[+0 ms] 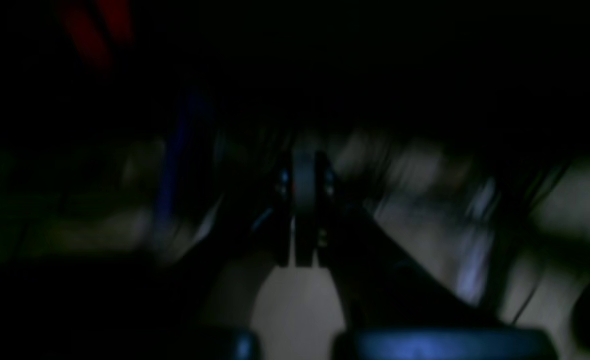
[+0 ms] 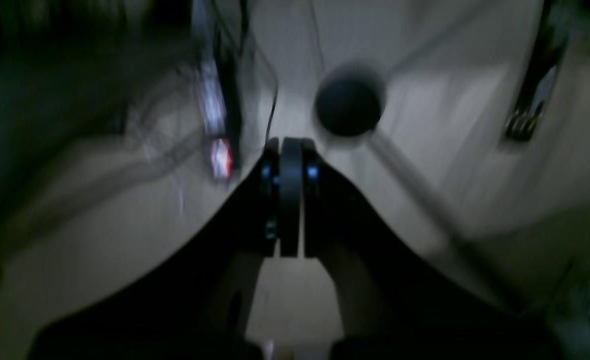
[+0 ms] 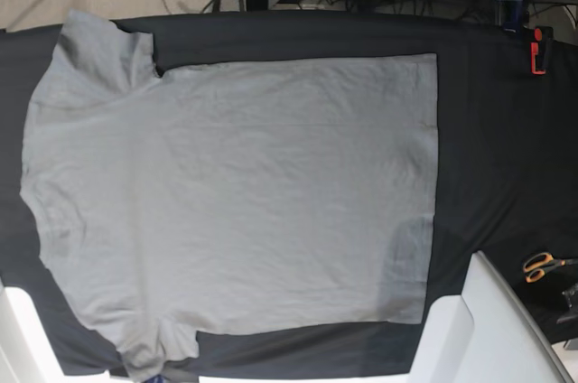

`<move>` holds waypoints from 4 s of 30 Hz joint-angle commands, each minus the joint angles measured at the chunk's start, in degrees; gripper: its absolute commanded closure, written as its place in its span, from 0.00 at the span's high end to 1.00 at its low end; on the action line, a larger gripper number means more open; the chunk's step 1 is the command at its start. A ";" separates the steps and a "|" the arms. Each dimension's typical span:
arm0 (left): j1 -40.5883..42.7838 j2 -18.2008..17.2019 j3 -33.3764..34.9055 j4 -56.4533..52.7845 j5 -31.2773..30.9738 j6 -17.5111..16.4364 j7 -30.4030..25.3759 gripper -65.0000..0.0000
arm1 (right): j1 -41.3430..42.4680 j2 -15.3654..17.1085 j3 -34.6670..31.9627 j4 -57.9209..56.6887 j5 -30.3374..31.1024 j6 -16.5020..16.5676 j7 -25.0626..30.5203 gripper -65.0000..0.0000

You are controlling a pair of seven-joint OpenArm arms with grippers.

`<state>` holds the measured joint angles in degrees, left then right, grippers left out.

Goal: Fold the T-shirt properly
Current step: 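Lower the right gripper onto the shirt's shoulder edge and grasp, then lower the left gripper onto the hem corner and grasp, then lift the grasped side edge with both grippers and fold it across the shirt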

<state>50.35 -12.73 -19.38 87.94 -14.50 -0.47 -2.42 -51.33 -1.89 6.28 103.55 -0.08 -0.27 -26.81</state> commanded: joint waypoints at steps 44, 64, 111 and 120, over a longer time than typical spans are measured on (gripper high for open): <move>-6.17 -4.81 -16.10 13.55 -16.22 -19.09 20.66 0.36 | 30.19 8.88 38.07 -30.89 47.15 40.27 -18.86 0.71; -19.62 3.81 -15.66 3.00 -16.49 -19.27 31.21 0.76 | 30.28 8.97 36.92 -31.06 47.15 40.27 -18.95 0.01; -27.53 9.43 -4.93 -9.22 -16.57 -23.13 32.35 0.00 | 30.54 9.41 36.84 -30.45 47.07 40.27 -21.06 0.00; -26.30 9.43 -5.20 -0.86 -16.57 -22.87 34.63 0.00 | 33.79 10.46 37.28 -26.40 47.15 40.27 -27.13 0.00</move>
<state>24.08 -3.03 -24.38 86.17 -30.55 -22.94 32.18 -17.65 7.75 43.18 76.01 46.24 39.48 -54.13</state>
